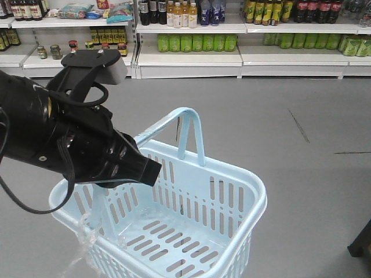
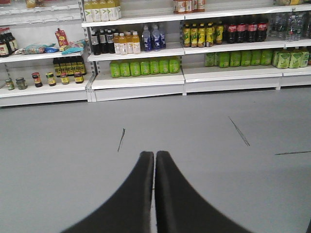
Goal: Pick three apples into basket with both arms
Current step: 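Turn the base with the basket held toward another fruit table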
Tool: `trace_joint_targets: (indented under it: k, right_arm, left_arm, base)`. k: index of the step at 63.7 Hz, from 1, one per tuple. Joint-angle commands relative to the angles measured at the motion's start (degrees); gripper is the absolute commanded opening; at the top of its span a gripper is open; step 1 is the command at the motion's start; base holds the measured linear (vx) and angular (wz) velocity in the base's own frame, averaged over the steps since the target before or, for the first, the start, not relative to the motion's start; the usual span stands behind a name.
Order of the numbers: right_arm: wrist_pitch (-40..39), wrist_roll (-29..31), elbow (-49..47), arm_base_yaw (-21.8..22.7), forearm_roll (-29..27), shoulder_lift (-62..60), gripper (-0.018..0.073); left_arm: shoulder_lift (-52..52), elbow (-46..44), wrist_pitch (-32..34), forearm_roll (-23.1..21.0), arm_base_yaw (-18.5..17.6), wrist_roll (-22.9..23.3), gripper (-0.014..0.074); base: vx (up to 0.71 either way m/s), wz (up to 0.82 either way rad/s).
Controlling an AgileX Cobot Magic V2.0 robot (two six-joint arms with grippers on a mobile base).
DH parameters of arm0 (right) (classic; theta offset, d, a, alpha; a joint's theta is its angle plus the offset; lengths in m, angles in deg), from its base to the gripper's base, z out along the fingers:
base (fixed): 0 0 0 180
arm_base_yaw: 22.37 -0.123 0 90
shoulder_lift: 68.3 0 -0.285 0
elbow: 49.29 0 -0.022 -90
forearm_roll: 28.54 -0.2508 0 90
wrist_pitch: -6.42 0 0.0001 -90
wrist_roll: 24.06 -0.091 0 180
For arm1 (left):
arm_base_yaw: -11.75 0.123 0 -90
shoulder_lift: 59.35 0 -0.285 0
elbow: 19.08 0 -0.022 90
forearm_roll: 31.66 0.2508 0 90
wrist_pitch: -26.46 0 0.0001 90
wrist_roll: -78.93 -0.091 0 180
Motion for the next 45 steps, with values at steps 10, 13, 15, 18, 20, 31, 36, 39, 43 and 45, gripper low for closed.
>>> trace_joint_targets:
  k: [10, 13, 15, 18, 20, 31, 36, 39, 43, 45]
  right_arm:
    - [-4.1, 0.4, 0.8, 0.4, 0.5, -0.6, -0.0004]
    - [-4.1, 0.4, 0.8, 0.4, 0.5, -0.6, -0.0004]
    - [-4.1, 0.4, 0.8, 0.4, 0.5, -0.6, -0.0004]
    - [-4.1, 0.4, 0.8, 0.4, 0.5, -0.6, -0.0004]
    - [-4.1, 0.4, 0.8, 0.4, 0.5, -0.6, -0.0004]
    - [-4.1, 0.4, 0.8, 0.4, 0.5, -0.6, -0.0004]
    - [-4.1, 0.4, 0.8, 0.4, 0.5, -0.6, -0.0004]
    - [-4.1, 0.4, 0.8, 0.4, 0.5, -0.6, -0.0004]
    - [-4.1, 0.4, 0.8, 0.4, 0.5, -0.6, -0.0004]
    - [-4.1, 0.4, 0.8, 0.4, 0.5, -0.6, -0.0004]
  left_arm:
    - [-1.9, -1.7, 3.4, -1.5, -0.3, 0.4, -0.0008]
    - [-1.9, -1.7, 3.4, -1.5, -0.3, 0.4, -0.0008]
    - [-1.9, -1.7, 3.4, -1.5, -0.3, 0.4, -0.0008]
    - [-1.9, -1.7, 3.4, -1.5, -0.3, 0.4, -0.0008]
    - [-1.9, -1.7, 3.4, -1.5, -0.3, 0.4, -0.0008]
    - [-1.9, -1.7, 3.4, -1.5, -0.3, 0.4, -0.0008]
    - [-1.9, -1.7, 3.4, -1.5, -0.3, 0.4, -0.0008]
    - [-1.9, -1.7, 3.4, -1.5, -0.3, 0.4, -0.0008]
    - [-1.9, -1.7, 3.4, -1.5, -0.3, 0.4, -0.0008]
    - [-1.9, -1.7, 3.4, -1.5, -0.3, 0.4, -0.0008]
  base:
    - [0.23, -0.11]
    - [0.22, -0.15]
    - [0.22, -0.18]
    - [0.21, -0.2]
    - [0.21, -0.23]
    - [0.2, -0.3]
    - [0.19, -0.42]
    - [0.18, -0.47]
    - [0.18, -0.52]
    - [0.17, -0.56]
